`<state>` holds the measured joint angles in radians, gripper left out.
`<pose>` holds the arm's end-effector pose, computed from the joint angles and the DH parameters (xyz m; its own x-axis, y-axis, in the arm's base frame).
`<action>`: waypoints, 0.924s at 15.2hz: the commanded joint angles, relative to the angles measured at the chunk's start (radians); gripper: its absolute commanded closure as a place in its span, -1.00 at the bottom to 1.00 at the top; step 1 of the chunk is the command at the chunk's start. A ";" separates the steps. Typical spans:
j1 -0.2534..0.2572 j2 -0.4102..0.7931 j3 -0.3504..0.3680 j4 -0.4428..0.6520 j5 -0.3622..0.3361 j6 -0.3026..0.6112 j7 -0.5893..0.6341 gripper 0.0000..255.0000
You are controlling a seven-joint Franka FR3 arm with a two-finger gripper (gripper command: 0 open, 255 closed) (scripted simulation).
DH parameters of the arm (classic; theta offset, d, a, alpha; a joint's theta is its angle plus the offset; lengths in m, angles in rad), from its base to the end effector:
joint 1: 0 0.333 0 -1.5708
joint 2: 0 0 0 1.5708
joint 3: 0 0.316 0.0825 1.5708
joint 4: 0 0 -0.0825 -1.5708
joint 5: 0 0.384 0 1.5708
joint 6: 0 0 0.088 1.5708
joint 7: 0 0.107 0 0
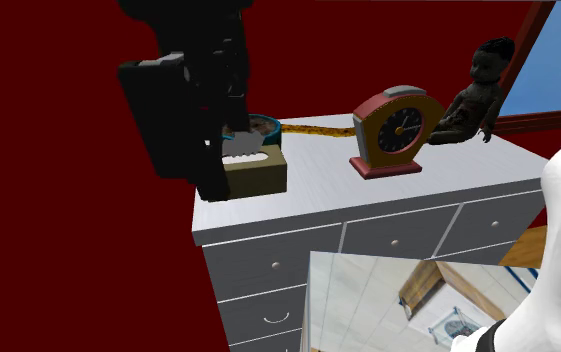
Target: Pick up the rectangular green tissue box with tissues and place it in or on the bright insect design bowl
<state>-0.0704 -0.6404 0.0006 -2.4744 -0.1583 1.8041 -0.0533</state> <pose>0.3528 -0.0379 0.5069 0.9990 0.0192 -0.0408 0.0252 -0.9883 0.1506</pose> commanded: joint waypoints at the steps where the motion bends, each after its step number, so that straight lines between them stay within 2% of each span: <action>1: -0.025 0.038 -0.019 -0.007 -0.050 0.032 -0.025 -1.00; 8: -0.107 0.204 -0.072 0.016 -0.216 0.141 -0.077 -1.00; 14: -0.176 0.365 -0.116 0.077 -0.361 0.223 -0.099 -1.00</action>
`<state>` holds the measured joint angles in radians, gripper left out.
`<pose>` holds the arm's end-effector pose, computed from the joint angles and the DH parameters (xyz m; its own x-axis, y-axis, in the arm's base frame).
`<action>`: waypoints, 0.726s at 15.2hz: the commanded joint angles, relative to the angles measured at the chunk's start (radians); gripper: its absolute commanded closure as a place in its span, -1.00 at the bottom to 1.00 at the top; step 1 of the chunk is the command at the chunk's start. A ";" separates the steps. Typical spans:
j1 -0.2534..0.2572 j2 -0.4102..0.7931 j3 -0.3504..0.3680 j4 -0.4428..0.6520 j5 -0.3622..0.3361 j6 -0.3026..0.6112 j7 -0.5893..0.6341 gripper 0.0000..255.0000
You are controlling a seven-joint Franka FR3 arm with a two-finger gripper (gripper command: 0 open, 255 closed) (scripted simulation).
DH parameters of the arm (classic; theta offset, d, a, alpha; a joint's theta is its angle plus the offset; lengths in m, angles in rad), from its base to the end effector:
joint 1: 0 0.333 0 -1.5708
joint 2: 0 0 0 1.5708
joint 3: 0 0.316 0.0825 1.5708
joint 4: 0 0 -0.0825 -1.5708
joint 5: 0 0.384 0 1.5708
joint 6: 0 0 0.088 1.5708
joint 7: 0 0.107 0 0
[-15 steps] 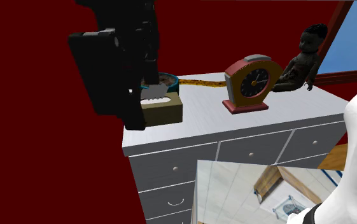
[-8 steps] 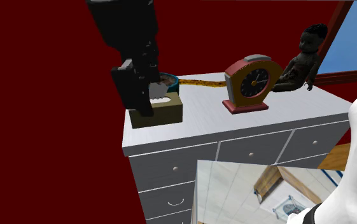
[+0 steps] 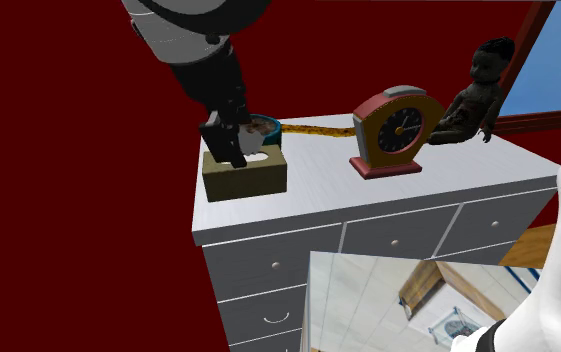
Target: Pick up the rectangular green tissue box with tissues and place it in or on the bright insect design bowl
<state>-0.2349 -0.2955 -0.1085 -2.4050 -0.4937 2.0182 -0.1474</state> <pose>0.4053 -0.1751 0.4229 0.9827 0.0123 -0.1847 0.0784 -0.9315 0.3551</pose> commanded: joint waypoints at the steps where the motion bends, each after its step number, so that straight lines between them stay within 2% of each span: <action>1: -0.022 0.047 -0.014 0.022 -0.050 0.021 -0.007 -1.00; 8: -0.088 0.246 -0.066 0.148 -0.208 0.089 -0.015 -1.00; 11: -0.095 0.260 -0.074 0.140 -0.219 0.115 -0.010 -1.00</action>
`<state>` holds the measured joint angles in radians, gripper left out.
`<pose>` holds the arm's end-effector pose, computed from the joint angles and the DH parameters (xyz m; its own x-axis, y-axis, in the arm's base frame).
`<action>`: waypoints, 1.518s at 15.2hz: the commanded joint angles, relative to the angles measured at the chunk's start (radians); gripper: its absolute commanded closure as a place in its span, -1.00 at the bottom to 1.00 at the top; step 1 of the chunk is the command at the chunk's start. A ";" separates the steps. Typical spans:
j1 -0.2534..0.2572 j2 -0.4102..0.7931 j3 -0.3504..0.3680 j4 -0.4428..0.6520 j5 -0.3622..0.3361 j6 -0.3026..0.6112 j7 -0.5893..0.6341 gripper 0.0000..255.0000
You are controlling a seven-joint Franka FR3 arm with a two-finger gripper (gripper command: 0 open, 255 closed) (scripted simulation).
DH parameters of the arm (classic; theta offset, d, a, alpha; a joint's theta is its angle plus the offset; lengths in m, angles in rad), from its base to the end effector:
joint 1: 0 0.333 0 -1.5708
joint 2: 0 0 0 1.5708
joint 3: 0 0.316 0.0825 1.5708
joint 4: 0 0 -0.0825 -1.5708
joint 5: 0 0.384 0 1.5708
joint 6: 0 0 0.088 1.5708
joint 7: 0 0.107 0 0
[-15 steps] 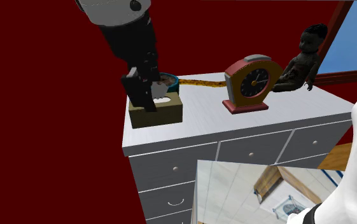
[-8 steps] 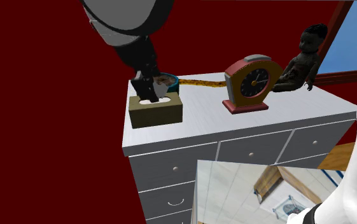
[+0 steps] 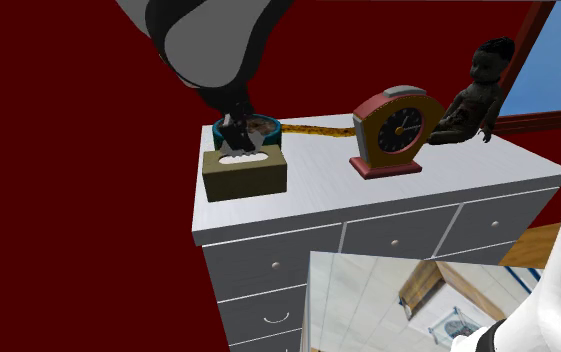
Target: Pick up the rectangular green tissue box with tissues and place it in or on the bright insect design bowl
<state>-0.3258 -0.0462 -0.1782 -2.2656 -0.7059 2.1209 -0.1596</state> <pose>0.4299 -0.2709 0.3791 0.9616 -0.0071 -0.2744 0.1285 -0.8717 0.4728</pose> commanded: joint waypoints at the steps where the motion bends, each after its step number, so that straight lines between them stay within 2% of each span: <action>1: -0.008 0.018 -0.008 -0.003 -0.012 0.025 0.004 -1.00; 5: -0.025 0.051 -0.026 -0.020 -0.037 0.082 0.016 -1.00; 13: -0.025 0.051 -0.026 -0.020 -0.037 0.082 0.016 -1.00; 14: -0.025 0.051 -0.026 -0.020 -0.037 0.082 0.016 1.00; 23: -0.025 0.051 -0.026 -0.020 -0.037 0.082 0.016 1.00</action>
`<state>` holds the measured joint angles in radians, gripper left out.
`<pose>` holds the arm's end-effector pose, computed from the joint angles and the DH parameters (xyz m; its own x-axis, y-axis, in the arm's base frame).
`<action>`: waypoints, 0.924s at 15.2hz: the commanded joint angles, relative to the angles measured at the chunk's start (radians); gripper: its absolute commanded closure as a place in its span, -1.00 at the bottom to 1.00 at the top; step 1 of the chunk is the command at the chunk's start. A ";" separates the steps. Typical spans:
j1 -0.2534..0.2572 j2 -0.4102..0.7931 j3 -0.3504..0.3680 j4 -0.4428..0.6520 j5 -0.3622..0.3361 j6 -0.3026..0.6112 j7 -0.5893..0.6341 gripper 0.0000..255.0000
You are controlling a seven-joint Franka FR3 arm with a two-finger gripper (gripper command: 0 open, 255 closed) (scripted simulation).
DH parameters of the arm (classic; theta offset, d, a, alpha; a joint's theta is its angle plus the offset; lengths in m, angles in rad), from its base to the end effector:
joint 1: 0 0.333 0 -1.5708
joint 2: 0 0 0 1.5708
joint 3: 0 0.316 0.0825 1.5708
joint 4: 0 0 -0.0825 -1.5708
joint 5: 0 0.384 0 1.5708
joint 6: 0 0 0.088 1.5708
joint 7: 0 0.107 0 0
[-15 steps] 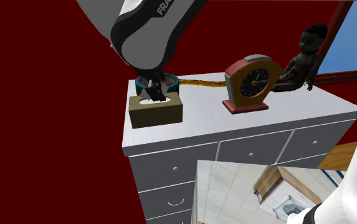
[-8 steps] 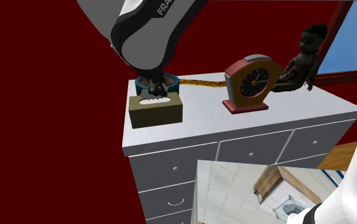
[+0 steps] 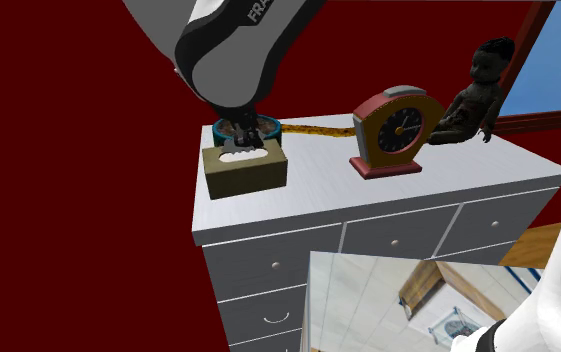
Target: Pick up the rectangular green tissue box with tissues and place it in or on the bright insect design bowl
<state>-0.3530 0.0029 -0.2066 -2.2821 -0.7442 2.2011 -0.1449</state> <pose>0.4218 -0.2918 0.3525 0.9618 -0.0111 -0.2736 0.1258 -0.8694 0.4778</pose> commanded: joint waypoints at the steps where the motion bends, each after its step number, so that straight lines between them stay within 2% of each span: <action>1: 0.003 -0.006 0.003 0.001 0.006 -0.009 -0.007 1.00; 14: 0.014 -0.099 0.015 0.072 0.057 -0.151 -0.105 1.00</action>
<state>-0.3398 -0.0931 -0.1929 -2.2205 -0.6910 2.0608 -0.2424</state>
